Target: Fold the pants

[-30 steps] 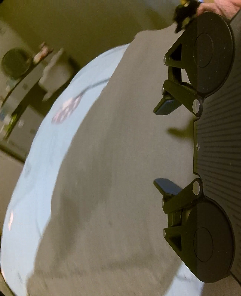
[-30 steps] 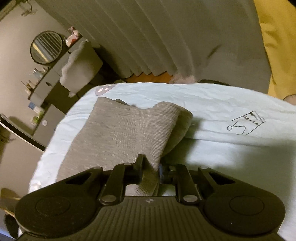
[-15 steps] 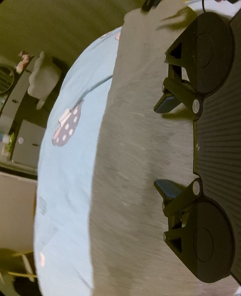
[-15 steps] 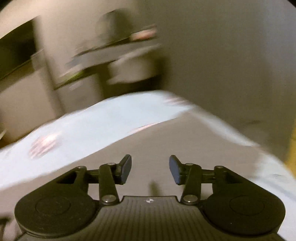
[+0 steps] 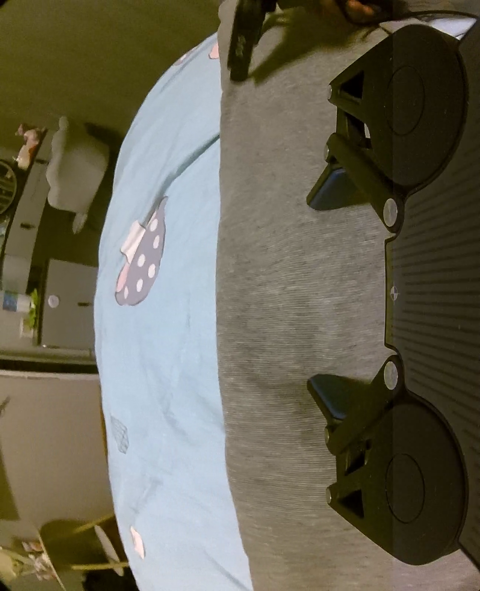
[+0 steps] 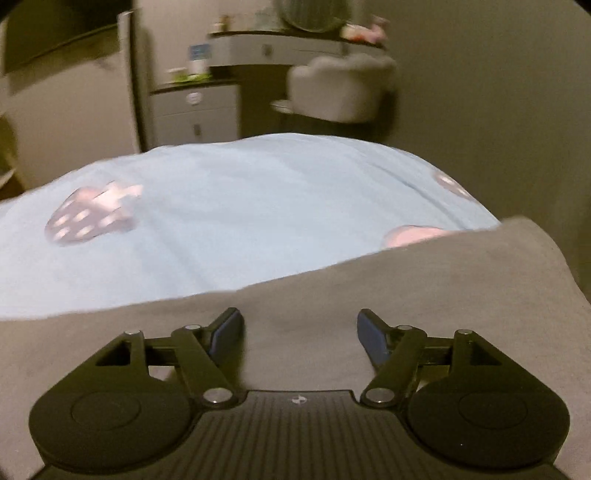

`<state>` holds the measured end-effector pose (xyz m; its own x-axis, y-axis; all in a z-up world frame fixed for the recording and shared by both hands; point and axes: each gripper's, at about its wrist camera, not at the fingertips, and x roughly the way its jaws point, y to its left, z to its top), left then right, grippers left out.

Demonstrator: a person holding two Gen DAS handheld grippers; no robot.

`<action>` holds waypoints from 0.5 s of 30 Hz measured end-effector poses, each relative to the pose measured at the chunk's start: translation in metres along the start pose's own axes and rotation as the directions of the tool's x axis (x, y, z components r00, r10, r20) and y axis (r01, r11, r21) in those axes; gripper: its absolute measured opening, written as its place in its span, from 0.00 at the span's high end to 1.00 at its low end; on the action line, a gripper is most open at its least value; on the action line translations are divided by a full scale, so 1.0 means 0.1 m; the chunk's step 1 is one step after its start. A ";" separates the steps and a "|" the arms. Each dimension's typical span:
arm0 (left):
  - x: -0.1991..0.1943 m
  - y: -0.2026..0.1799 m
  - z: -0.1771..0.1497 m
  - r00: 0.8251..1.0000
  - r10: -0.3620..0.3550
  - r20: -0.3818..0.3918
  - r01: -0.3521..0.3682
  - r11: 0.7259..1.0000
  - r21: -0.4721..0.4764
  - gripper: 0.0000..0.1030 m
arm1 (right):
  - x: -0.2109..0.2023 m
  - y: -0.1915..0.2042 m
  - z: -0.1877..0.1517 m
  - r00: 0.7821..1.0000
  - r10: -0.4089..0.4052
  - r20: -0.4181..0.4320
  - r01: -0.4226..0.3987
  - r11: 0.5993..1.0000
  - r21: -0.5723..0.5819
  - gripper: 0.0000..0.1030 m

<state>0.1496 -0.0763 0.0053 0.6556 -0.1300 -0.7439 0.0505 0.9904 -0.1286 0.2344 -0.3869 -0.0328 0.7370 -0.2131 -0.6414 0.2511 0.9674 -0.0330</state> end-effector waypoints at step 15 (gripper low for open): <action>-0.22 0.00 -0.21 0.996 -0.024 -0.082 0.021 0.999 -0.044 0.03 | -0.89 -2.73 -1.09 0.994 -0.077 -0.075 0.107 0.630 0.769 0.36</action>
<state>0.1198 -0.0748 0.0079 0.5899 -0.1573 -0.7920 0.0306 0.9845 -0.1728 0.0320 -0.6171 -0.0504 0.6665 -0.2766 -0.6924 0.7195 0.4820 0.5000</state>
